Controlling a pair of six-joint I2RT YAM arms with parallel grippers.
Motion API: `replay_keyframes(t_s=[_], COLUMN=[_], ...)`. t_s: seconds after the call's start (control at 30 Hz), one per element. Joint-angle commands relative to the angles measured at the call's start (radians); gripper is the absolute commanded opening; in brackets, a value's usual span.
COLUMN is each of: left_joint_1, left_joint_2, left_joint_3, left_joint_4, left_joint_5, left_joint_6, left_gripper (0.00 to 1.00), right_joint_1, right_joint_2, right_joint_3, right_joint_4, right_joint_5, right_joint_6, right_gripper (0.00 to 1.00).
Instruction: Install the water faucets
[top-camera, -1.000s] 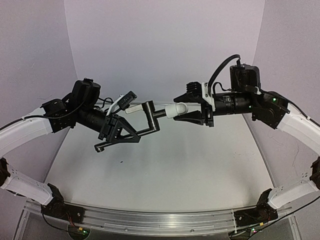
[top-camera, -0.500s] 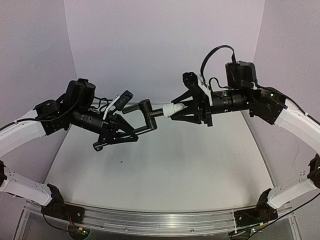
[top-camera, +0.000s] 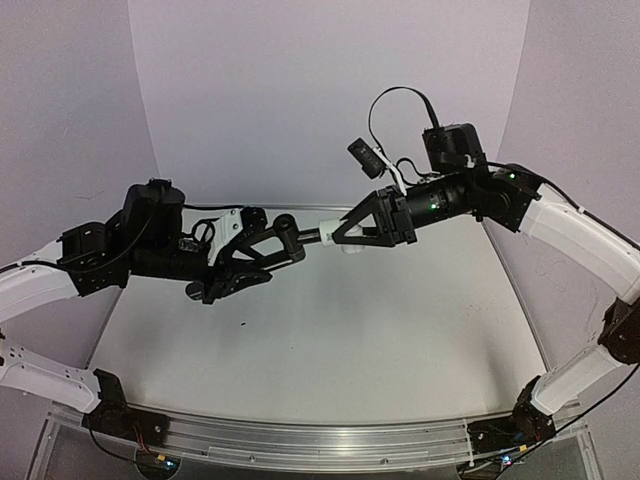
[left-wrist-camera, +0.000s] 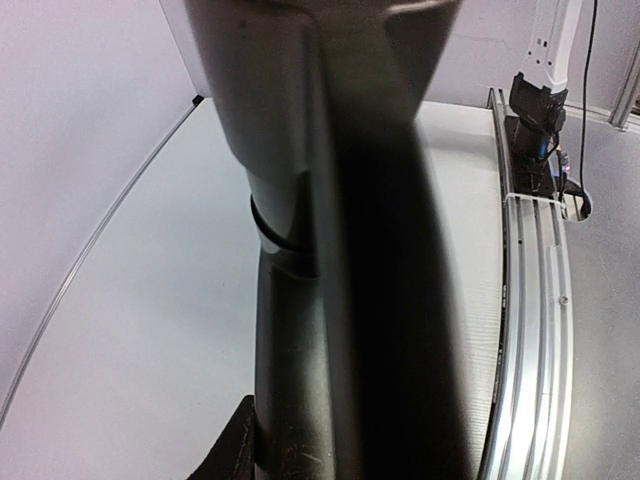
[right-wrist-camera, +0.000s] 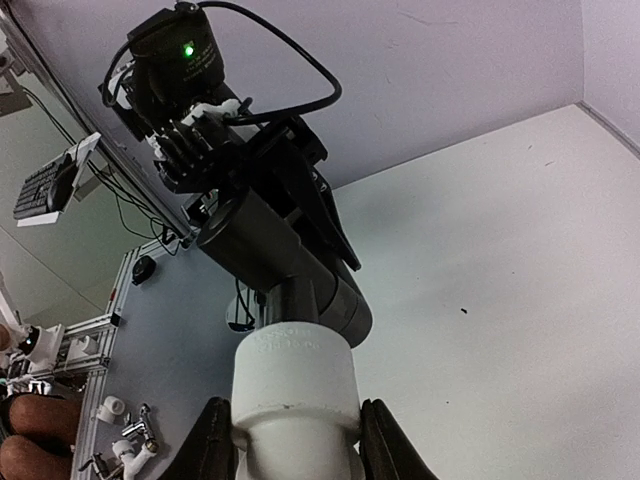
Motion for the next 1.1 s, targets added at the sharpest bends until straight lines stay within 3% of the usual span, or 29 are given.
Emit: replay_keyframes(t_s=[0.0, 0.1, 0.13, 0.27, 0.37, 0.53, 0.77, 1.07], left_joint_1=[-0.027, -0.027, -0.026, -0.026, -0.026, -0.026, -0.025, -0.025], left_joint_2=[-0.032, 0.005, 0.019, 0.033, 0.03, 0.017, 0.016, -0.003], left_joint_3=[0.026, 0.063, 0.074, 0.091, 0.094, 0.09, 0.097, 0.081], left_joint_4=[0.129, 0.081, 0.072, 0.064, 0.068, 0.071, 0.076, 0.114], left_joint_5=[0.001, 0.048, 0.056, 0.086, 0.09, 0.087, 0.082, 0.073], left_joint_6=[0.072, 0.044, 0.034, -0.007, -0.028, -0.056, -0.102, -0.106], left_gripper=[0.0, 0.0, 0.0, 0.0, 0.0, 0.0, 0.0, 0.0], right_joint_1=[-0.01, -0.009, -0.01, -0.008, -0.008, -0.007, 0.001, 0.029], right_joint_2=[0.004, -0.007, -0.008, -0.007, -0.012, -0.042, -0.076, -0.039], right_joint_3=[0.047, 0.048, 0.051, 0.051, 0.041, 0.012, -0.021, -0.036], right_joint_4=[0.048, 0.049, 0.048, 0.047, 0.039, 0.003, -0.059, -0.093], right_joint_5=[-0.027, 0.003, 0.006, 0.002, 0.011, 0.041, 0.066, 0.074], right_joint_6=[0.083, 0.025, 0.017, -0.031, -0.061, -0.145, -0.269, -0.267], right_gripper=[0.03, 0.37, 0.43, 0.56, 0.6, 0.85, 0.91, 0.91])
